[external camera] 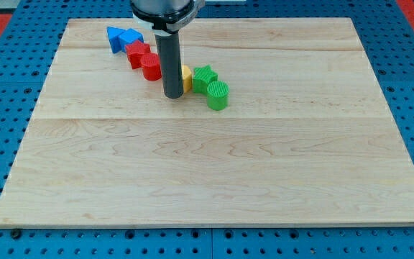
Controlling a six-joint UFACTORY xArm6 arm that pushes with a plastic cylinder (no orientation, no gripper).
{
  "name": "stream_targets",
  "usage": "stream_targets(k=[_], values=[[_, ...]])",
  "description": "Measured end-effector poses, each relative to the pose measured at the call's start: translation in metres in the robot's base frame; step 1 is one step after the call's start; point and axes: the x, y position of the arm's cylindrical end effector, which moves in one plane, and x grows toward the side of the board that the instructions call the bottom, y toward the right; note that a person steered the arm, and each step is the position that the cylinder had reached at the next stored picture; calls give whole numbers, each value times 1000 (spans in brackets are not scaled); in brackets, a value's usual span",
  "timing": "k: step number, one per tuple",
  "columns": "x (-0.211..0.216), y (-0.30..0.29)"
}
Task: Separate the group of blocks
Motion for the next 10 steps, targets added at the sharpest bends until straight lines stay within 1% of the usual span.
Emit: stream_targets(k=[1, 2, 3, 4, 5, 7, 8, 9, 10], values=[[0, 0], [-3, -13], [-33, -22], [-48, -22], [-48, -22], [-42, -2], [-36, -6], [-12, 17], [-1, 35]])
